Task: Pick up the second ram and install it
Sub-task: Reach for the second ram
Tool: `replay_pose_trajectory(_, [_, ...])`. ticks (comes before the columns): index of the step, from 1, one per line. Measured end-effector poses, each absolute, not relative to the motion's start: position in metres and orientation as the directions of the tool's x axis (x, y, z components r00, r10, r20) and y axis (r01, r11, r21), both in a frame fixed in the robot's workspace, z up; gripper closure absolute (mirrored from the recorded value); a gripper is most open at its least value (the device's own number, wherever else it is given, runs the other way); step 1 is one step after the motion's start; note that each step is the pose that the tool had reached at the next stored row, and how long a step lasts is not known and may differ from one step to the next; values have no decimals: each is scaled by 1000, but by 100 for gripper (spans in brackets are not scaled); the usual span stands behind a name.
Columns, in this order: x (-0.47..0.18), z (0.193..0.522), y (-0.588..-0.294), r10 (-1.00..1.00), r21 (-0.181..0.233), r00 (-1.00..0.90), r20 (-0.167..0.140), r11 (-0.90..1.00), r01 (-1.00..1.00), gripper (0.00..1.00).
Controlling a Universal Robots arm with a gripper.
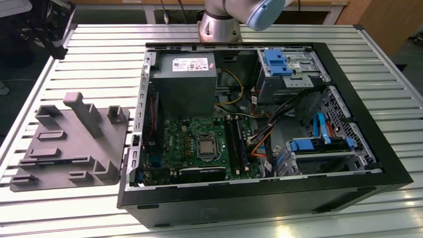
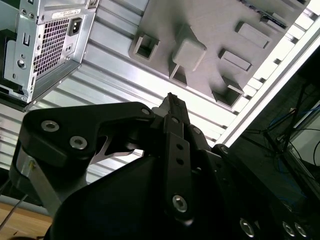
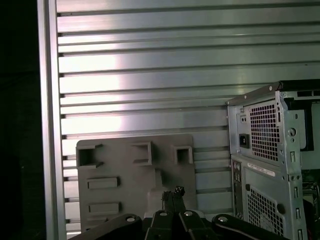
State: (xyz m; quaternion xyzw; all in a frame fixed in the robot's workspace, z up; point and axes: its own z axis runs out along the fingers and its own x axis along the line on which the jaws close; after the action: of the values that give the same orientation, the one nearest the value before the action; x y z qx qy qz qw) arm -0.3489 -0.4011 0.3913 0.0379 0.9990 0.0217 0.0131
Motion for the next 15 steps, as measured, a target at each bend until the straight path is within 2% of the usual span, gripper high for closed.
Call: replay_pose_trajectory(15, [-356, 391, -401, 76, 44, -997, -24, 996, 75, 89])
